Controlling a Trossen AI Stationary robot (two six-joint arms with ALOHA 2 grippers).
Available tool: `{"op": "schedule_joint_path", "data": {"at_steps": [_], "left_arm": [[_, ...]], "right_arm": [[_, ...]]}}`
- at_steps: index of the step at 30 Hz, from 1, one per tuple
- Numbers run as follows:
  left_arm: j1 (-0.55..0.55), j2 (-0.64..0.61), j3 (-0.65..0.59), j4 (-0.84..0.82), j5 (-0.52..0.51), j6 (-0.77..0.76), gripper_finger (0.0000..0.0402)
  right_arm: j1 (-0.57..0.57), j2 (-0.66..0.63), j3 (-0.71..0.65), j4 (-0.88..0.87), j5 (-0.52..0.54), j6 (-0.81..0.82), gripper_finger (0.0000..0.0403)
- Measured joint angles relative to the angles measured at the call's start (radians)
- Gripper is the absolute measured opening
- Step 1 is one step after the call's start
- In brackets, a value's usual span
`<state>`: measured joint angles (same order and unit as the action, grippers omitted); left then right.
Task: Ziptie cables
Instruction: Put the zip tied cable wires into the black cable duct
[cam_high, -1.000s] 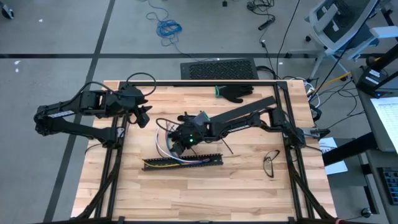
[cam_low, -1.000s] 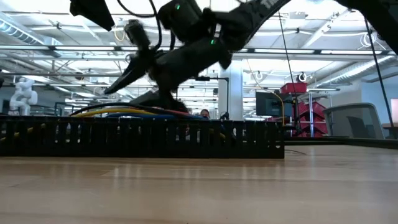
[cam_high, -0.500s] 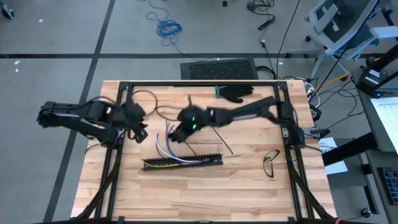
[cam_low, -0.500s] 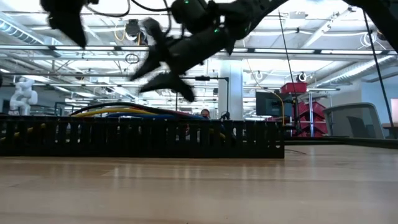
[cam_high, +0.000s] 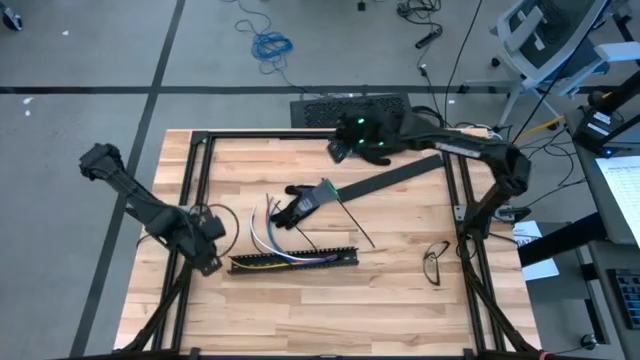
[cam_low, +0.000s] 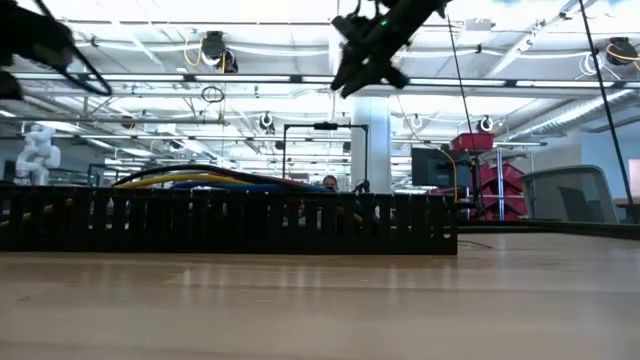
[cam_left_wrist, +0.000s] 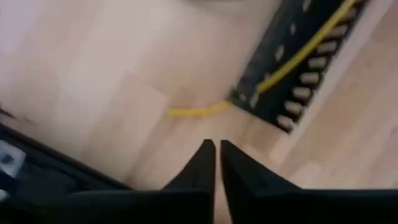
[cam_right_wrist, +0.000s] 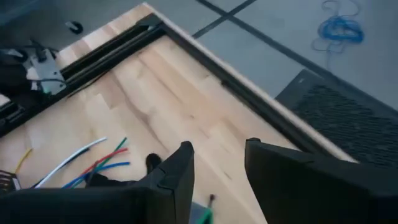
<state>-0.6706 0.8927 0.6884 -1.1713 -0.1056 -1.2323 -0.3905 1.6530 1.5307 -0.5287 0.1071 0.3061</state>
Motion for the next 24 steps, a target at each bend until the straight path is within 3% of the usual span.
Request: {"op": "schedule_joint_path", "data": {"at_steps": [5,8,16,24], "left_arm": [[-0.121,0.041,-0.072,0.208,0.126,-0.100,0.0002],[-0.158,0.090,-0.142,0.356,0.134,-0.137,0.0001],[-0.095,0.274,-0.227,0.356,0.094,-0.226,0.0001],[-0.014,0.346,-0.225,0.424,0.091,-0.145,0.0001]], "right_arm": [[-0.024,-0.063,0.000,-0.063,0.005,-0.013,0.0130],[-0.023,-0.085,0.000,-0.077,0.000,-0.013,0.0130],[0.004,-0.092,-0.001,-0.092,-0.005,-0.013,0.0130],[0.019,-0.092,-0.001,-0.095,-0.008,-0.008,0.0130]]}}
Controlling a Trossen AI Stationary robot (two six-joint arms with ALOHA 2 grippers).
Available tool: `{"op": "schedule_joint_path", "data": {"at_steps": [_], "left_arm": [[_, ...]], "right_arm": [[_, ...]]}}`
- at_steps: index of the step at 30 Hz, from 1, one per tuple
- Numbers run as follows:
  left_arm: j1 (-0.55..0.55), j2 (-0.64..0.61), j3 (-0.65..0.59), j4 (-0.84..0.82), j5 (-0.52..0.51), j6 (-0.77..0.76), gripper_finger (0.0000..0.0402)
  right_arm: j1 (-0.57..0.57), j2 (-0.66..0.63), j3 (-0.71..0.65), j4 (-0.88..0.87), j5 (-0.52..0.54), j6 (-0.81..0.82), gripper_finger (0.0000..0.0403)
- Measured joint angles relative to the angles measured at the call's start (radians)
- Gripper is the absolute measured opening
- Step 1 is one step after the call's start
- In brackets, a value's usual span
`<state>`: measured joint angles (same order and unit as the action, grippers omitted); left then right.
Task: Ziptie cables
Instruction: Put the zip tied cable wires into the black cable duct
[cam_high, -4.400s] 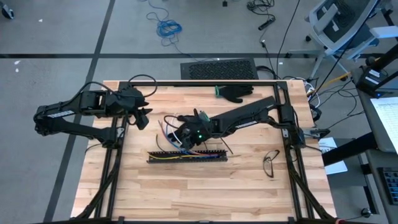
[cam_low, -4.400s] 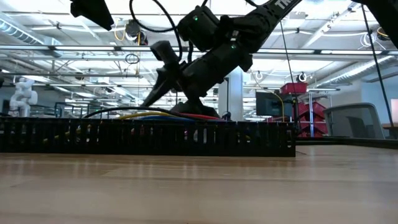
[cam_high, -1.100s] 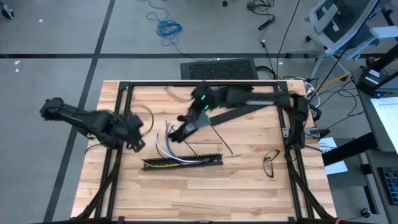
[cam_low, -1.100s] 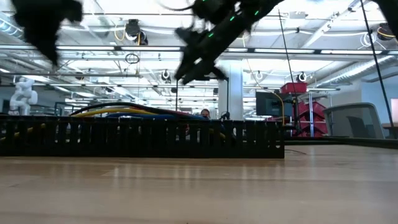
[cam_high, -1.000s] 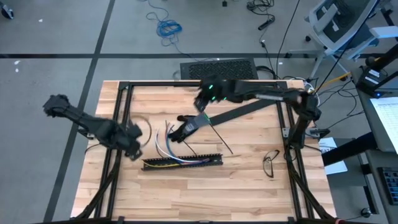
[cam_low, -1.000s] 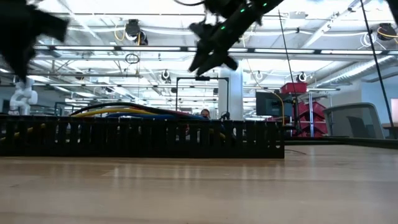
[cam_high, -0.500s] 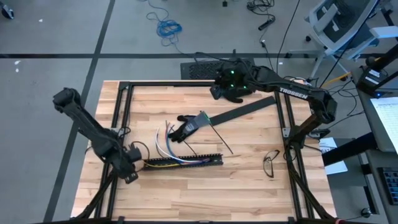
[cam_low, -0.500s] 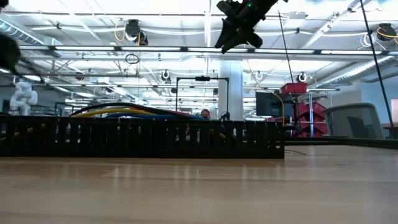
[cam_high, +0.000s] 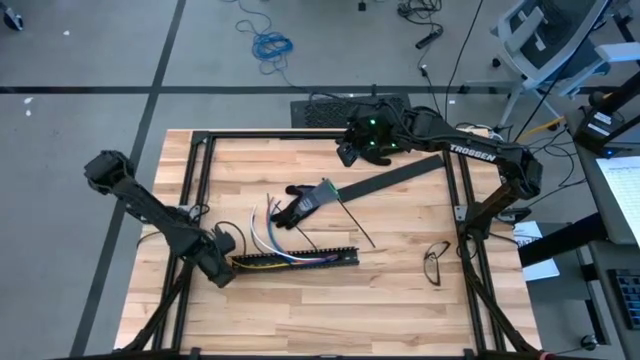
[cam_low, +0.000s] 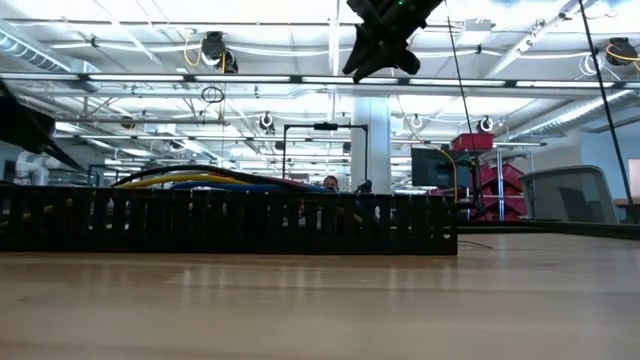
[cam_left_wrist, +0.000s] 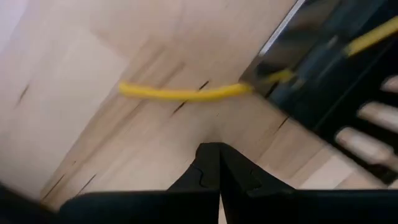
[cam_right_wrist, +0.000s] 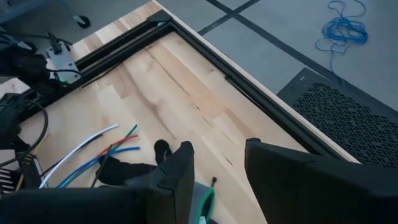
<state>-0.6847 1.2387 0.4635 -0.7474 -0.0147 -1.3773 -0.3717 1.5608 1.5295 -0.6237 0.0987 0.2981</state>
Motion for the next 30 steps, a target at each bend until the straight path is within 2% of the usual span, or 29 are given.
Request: {"op": "schedule_joint_path", "data": {"at_steps": [9,12,15,19,21,24,26,30], "left_arm": [[0.100,0.009,-0.009,0.255,-0.164,0.250,0.0000],[0.140,0.009,-0.008,0.268,-0.206,0.288,0.0000],[0.186,0.009,-0.008,0.252,-0.308,0.293,0.0000],[0.251,0.010,-0.008,0.268,-0.366,0.318,0.0000],[0.278,0.010,-0.008,0.307,-0.363,0.349,0.0000],[0.290,0.009,0.000,0.330,-0.289,0.366,0.0000],[0.288,0.009,0.014,0.314,-0.250,0.353,0.0000],[0.251,0.009,0.069,0.312,-0.294,0.369,0.0000]], "right_arm": [[0.007,-0.001,0.000,0.001,0.000,0.008,0.0130],[0.007,-0.001,0.000,0.001,0.000,0.022,0.0130],[0.007,-0.001,0.000,-0.001,0.000,0.031,0.0130],[0.009,-0.001,0.000,-0.002,0.000,0.034,0.0130],[0.010,-0.001,0.000,-0.002,-0.011,0.032,0.0130],[0.012,-0.002,0.000,-0.009,-0.130,0.023,0.0130],[0.028,0.003,0.000,-0.043,-0.171,0.011,0.0130],[0.091,0.060,-0.006,-0.123,-0.080,0.011,0.0130]]}}
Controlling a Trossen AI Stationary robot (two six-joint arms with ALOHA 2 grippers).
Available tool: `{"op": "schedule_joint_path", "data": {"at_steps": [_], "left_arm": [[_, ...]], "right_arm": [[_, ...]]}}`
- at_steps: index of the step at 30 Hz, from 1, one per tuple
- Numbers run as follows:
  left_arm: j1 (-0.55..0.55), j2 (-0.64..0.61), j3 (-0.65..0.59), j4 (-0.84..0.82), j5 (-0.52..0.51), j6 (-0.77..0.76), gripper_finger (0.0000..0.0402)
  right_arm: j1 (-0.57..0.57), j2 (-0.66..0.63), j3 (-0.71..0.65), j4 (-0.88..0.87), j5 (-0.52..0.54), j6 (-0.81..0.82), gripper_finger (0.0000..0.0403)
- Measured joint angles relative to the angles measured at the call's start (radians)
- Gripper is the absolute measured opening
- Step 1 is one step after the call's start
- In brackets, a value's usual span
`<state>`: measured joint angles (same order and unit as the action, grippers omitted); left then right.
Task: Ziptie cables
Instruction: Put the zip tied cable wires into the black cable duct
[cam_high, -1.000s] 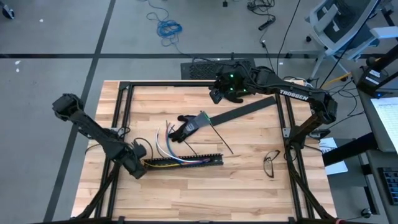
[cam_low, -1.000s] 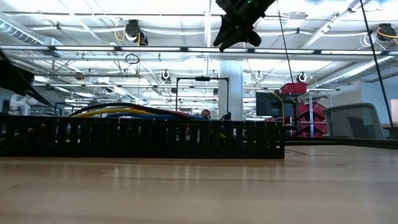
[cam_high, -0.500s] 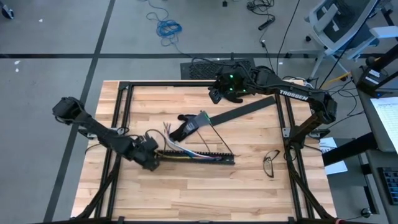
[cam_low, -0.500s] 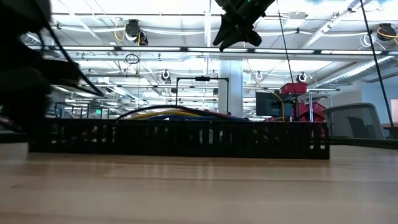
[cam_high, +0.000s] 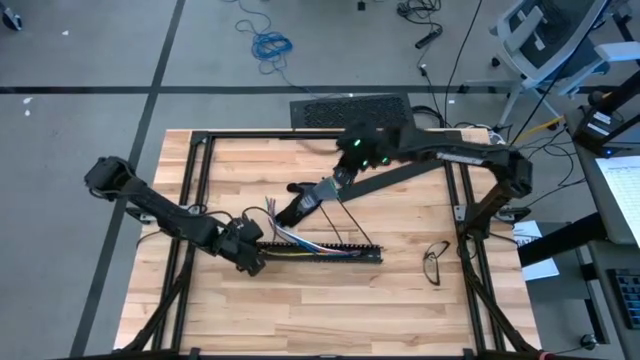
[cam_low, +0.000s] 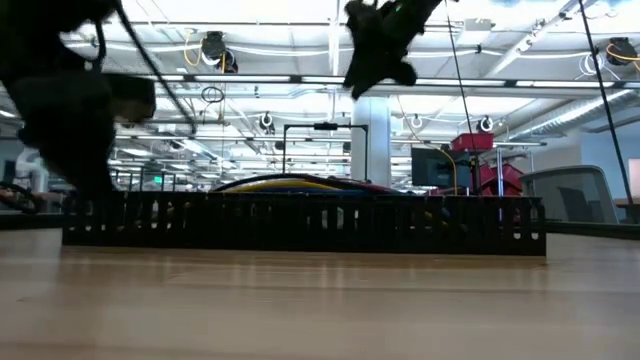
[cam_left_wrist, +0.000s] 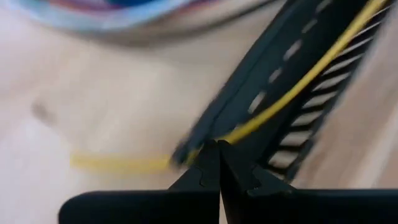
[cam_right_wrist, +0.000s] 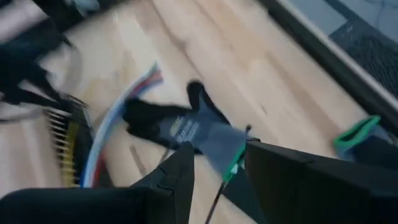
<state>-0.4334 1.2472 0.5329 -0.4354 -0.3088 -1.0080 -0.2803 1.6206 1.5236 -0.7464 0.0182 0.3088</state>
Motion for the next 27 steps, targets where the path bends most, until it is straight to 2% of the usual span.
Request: {"op": "schedule_joint_path", "data": {"at_steps": [6,8,13,18,22,27], "left_arm": [[-0.026,-0.001,0.122,-0.070,-0.148,0.173,0.0000],[-0.028,-0.001,0.160,-0.130,-0.173,0.204,0.0000],[-0.035,-0.001,0.255,-0.335,-0.255,0.203,0.0000],[-0.058,-0.014,0.357,-0.447,-0.343,0.193,0.0000],[-0.113,-0.051,0.359,-0.529,-0.394,0.012,0.0000],[-0.241,-0.056,0.321,-0.659,-0.408,-0.315,0.0000]], "right_arm": [[0.086,0.129,-0.035,0.099,0.006,0.051,0.0130],[0.112,0.188,-0.040,0.128,-0.031,0.086,0.0130],[0.195,0.319,-0.039,0.311,-0.218,0.132,0.0130],[0.259,0.408,-0.038,0.464,-0.222,0.172,0.0130],[0.256,0.459,-0.039,0.463,-0.113,0.221,0.0130],[0.224,0.485,-0.038,0.508,-0.091,0.259,0.0117]]}}
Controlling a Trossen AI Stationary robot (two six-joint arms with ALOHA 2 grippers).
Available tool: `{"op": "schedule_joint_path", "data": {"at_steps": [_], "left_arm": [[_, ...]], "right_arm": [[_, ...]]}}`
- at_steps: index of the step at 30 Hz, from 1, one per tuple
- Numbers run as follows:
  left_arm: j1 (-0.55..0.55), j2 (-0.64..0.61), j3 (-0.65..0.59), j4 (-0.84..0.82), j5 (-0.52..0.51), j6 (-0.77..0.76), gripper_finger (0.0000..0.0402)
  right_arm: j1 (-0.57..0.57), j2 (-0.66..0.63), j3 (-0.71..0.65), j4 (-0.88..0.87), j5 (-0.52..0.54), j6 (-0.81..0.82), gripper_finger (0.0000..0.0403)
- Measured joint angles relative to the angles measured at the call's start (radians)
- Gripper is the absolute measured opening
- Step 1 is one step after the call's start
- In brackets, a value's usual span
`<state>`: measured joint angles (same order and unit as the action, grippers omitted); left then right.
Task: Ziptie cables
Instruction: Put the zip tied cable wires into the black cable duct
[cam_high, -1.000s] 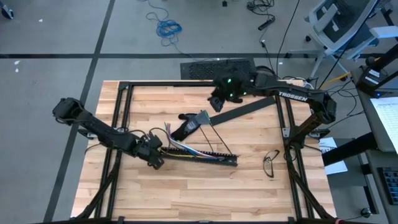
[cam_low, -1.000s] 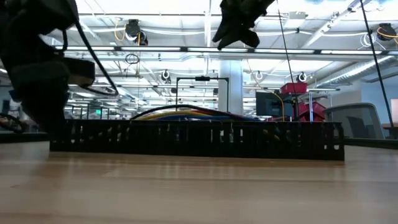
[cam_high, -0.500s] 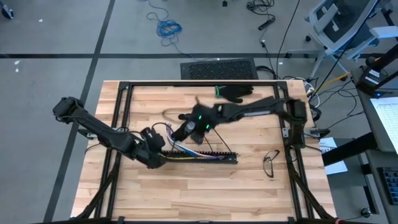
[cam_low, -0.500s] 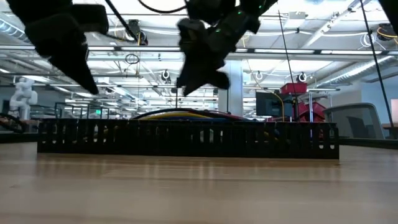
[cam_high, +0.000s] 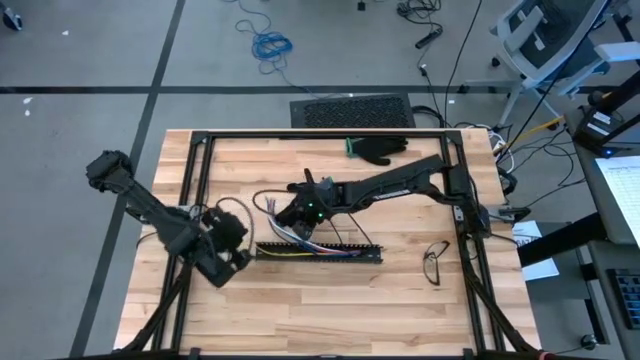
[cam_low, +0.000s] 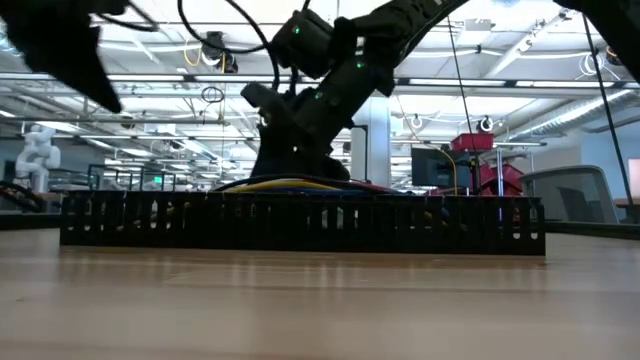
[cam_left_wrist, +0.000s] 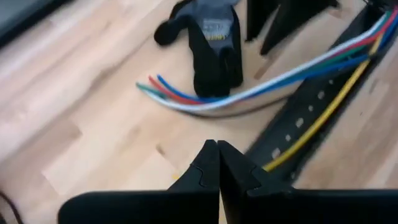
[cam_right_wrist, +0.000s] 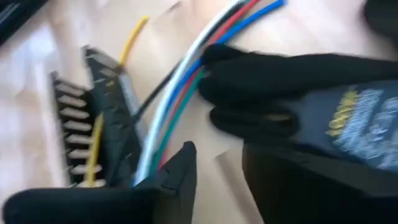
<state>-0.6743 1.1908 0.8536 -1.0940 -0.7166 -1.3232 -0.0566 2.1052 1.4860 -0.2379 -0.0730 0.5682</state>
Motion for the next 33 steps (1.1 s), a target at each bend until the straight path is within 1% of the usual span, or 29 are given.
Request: {"op": "schedule_joint_path", "data": {"at_steps": [2,4,5,6,10,14,18,22,25,29,31,33], "left_arm": [[-0.046,0.006,-0.018,-0.003,0.000,-0.080,0.0000],[-0.076,0.023,-0.049,0.026,0.007,-0.158,0.0000],[-0.088,0.032,-0.069,0.046,0.025,-0.190,0.0000],[-0.099,0.046,-0.091,0.074,0.051,-0.214,0.0000],[-0.121,0.115,-0.168,0.215,0.133,-0.241,0.0000],[-0.113,0.171,-0.194,0.257,0.136,-0.242,0.0000],[-0.104,0.195,-0.197,0.259,0.137,-0.242,0.0000],[-0.104,0.153,-0.141,0.259,0.127,-0.234,0.0000],[-0.107,0.094,-0.079,0.267,0.112,-0.116,0.0000],[-0.104,0.037,-0.038,0.283,0.157,0.094,0.0006],[-0.103,0.034,-0.048,0.280,0.204,0.191,0.0021],[-0.084,0.038,-0.067,0.279,0.282,0.287,0.0042]], "right_arm": [[-0.013,0.005,-0.001,-0.007,0.011,-0.004,0.0089],[-0.020,0.006,-0.001,-0.007,0.025,-0.014,0.0045],[-0.023,0.006,-0.001,0.002,0.023,-0.026,0.0023],[-0.023,0.005,0.000,0.005,0.023,-0.035,0.0012],[-0.023,0.005,0.000,0.002,0.019,-0.037,0.0003],[-0.022,0.005,0.000,0.002,0.015,-0.031,0.0002],[-0.022,0.005,0.000,0.002,0.015,-0.030,0.0001],[-0.022,0.004,0.000,0.002,0.015,-0.030,0.0001],[-0.022,0.004,0.000,0.003,0.016,-0.030,0.0002],[-0.025,0.004,0.000,0.014,0.015,-0.049,0.0001],[-0.028,0.004,0.000,0.027,0.016,-0.053,0.0001],[-0.031,0.003,0.000,0.035,0.016,-0.054,0.0001]]}}
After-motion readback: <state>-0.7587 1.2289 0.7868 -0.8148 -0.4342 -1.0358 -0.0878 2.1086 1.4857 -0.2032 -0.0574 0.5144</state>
